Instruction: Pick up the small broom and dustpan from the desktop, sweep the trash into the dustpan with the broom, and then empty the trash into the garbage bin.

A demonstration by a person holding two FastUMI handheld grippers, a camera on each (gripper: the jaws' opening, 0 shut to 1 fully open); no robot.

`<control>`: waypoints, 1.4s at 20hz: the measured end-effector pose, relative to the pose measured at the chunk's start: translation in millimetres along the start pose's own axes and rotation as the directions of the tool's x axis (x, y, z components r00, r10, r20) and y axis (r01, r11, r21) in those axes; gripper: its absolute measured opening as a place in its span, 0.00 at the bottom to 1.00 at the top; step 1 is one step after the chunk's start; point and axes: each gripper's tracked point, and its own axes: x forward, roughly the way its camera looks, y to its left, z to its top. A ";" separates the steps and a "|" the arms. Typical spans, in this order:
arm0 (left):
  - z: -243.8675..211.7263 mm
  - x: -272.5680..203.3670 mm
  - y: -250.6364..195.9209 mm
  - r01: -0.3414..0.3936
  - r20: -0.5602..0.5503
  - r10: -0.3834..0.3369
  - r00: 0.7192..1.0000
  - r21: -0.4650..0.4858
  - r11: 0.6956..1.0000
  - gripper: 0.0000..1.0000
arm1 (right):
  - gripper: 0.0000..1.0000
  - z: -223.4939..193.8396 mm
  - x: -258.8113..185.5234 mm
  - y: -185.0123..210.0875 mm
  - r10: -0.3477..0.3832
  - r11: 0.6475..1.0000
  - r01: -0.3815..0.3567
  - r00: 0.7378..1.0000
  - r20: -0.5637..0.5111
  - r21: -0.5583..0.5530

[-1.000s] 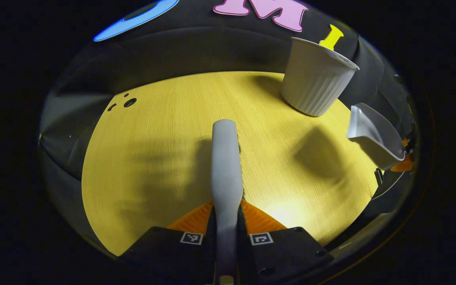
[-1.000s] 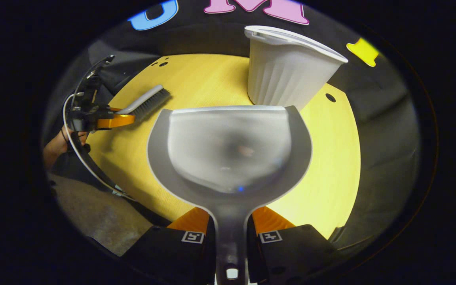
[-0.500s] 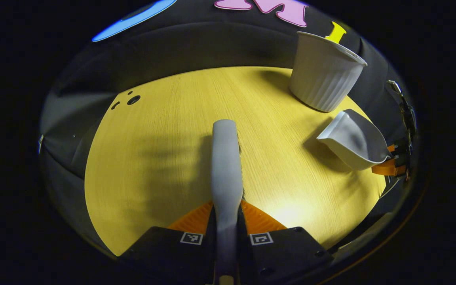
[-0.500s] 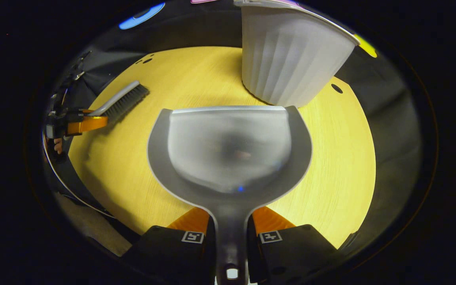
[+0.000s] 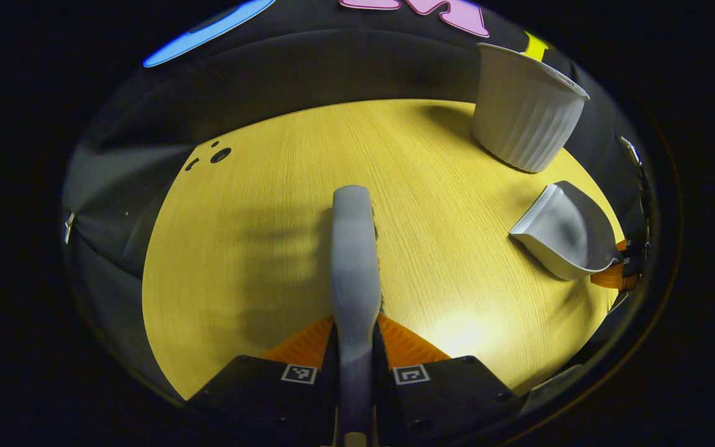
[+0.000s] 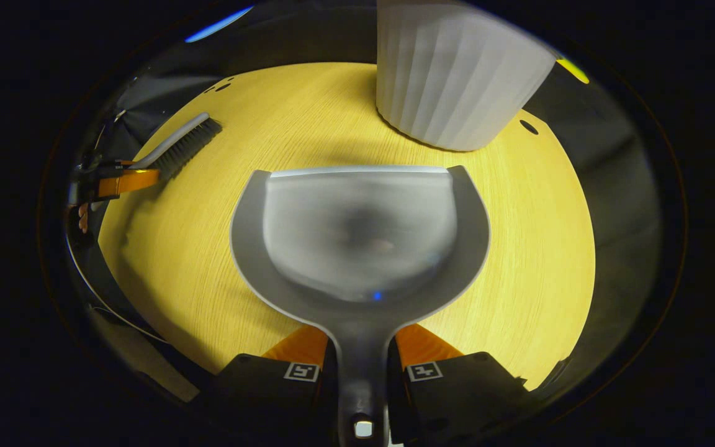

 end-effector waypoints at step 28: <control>181.0 -187.6 31.1 0.059 0.667 0.012 0.745 -0.084 0.995 0.70 | 0.59 177.3 -239.4 -1.6 -0.083 0.994 0.010 0.699 0.710 0.107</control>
